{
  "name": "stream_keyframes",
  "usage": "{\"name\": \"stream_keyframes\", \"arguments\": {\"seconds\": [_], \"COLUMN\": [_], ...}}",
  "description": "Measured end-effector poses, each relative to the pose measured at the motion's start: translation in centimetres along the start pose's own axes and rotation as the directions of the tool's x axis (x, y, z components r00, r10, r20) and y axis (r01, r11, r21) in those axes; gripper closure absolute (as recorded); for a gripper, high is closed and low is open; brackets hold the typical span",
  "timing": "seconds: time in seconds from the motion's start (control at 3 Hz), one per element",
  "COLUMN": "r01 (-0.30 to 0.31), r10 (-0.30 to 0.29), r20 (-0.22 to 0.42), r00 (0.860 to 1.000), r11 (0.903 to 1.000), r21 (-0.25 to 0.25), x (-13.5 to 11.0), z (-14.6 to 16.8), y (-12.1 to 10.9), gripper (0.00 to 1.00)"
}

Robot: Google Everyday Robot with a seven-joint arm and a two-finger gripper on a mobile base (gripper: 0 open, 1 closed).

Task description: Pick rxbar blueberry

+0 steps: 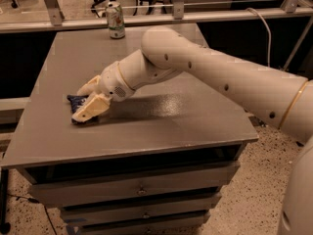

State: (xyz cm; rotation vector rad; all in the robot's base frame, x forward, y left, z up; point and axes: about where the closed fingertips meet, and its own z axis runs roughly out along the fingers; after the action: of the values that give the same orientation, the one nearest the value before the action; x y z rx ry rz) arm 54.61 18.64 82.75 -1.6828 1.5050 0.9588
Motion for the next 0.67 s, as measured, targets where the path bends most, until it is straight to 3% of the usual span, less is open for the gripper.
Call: {"name": "stream_keyframes", "arguments": {"seconds": [0.33,0.67], "r01": [0.046,0.085], "r10": [-0.045,-0.082], "r20": [-0.018,-0.043], "r00": [0.999,0.996], "r11": [0.9982,0.9932], "r21": [0.039,0.08], "x": [-1.3,-2.3], "z": [-2.6,-5.3], "y": [-0.8,-1.6], "gripper": [1.0,1.0]}}
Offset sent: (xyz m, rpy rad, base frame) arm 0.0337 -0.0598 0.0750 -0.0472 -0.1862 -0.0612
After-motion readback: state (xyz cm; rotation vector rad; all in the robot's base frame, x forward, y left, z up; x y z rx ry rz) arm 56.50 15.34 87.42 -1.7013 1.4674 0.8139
